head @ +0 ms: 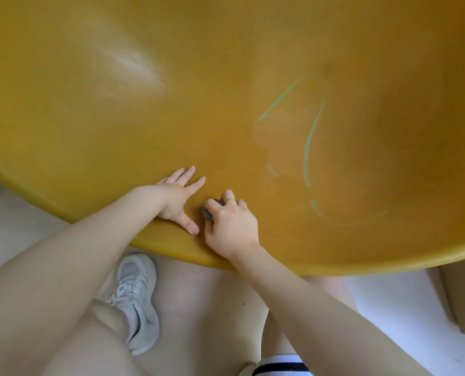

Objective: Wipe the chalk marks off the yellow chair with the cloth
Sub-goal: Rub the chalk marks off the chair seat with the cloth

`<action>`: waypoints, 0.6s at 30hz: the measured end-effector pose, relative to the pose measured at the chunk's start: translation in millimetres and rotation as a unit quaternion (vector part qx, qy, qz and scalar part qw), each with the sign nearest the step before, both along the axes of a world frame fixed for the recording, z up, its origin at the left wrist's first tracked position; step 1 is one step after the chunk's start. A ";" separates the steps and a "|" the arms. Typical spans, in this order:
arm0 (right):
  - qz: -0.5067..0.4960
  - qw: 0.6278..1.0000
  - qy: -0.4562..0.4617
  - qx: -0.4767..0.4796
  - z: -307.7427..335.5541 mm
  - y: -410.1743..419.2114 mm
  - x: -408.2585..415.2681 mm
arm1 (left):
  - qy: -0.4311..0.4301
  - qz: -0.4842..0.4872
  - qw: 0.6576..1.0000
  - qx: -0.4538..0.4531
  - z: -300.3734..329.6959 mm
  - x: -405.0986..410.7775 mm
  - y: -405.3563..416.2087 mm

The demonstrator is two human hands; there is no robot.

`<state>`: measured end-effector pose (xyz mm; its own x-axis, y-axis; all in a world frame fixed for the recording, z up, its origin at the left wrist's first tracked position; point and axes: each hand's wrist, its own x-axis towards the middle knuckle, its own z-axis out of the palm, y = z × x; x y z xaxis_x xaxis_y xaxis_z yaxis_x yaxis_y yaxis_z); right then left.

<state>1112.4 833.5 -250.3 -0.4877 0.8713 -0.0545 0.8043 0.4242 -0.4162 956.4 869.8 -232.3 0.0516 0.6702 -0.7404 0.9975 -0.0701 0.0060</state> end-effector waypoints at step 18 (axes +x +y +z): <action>-0.166 0.979 -0.115 -0.031 -1.6 4.5 35.9 | -0.007 0.024 1.000 0.012 3.7 4.1 -2.0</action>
<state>1148.3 838.0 -251.9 -0.1463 0.9715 -0.1868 0.9689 0.1025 -0.2254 960.6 867.8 -228.6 0.0290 0.6900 -0.7232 0.9996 -0.0230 0.0181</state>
